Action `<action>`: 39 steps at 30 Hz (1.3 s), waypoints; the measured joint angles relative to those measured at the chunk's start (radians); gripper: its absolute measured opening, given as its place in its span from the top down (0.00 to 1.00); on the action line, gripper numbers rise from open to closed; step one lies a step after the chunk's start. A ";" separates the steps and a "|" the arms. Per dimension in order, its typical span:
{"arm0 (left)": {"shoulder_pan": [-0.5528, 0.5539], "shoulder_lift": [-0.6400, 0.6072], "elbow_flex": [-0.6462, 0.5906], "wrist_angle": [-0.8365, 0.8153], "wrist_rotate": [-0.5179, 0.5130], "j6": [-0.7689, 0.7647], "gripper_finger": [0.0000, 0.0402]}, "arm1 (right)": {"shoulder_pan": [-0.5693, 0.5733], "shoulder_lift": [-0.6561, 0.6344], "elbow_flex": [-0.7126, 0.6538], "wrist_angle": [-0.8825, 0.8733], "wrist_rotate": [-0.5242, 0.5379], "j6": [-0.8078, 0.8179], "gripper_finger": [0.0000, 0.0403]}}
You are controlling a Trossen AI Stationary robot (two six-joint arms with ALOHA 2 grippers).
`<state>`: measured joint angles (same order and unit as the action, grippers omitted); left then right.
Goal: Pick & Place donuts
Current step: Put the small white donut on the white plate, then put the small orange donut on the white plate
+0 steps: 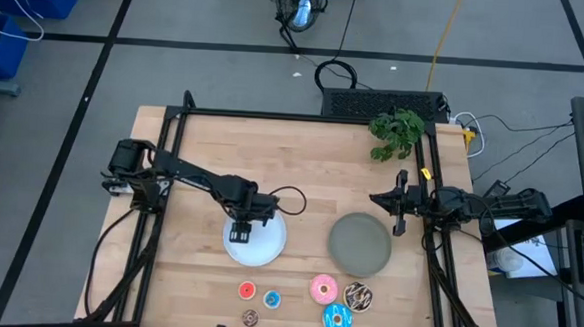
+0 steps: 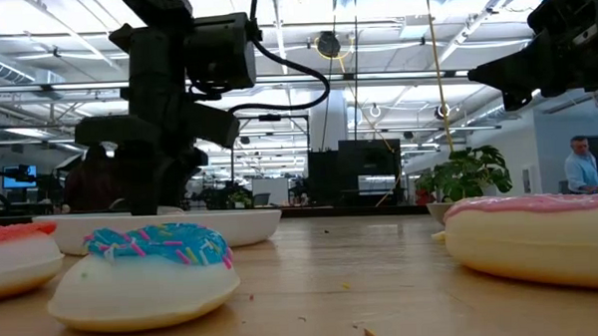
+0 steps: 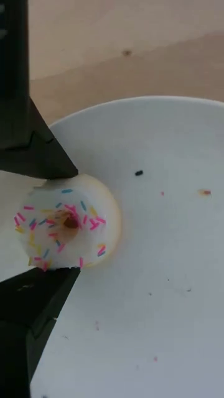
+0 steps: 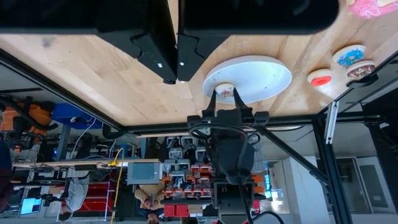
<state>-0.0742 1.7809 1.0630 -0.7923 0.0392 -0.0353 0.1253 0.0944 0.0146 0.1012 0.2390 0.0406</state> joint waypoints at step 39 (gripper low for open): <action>-0.087 -0.002 0.402 -0.314 -0.143 -0.029 0.26 | 0.000 0.000 0.000 0.000 -0.003 0.000 1.00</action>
<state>-0.1616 1.7790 1.4645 -1.1063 -0.1043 -0.0647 0.1253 0.0948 0.0144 0.1009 0.2359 0.0406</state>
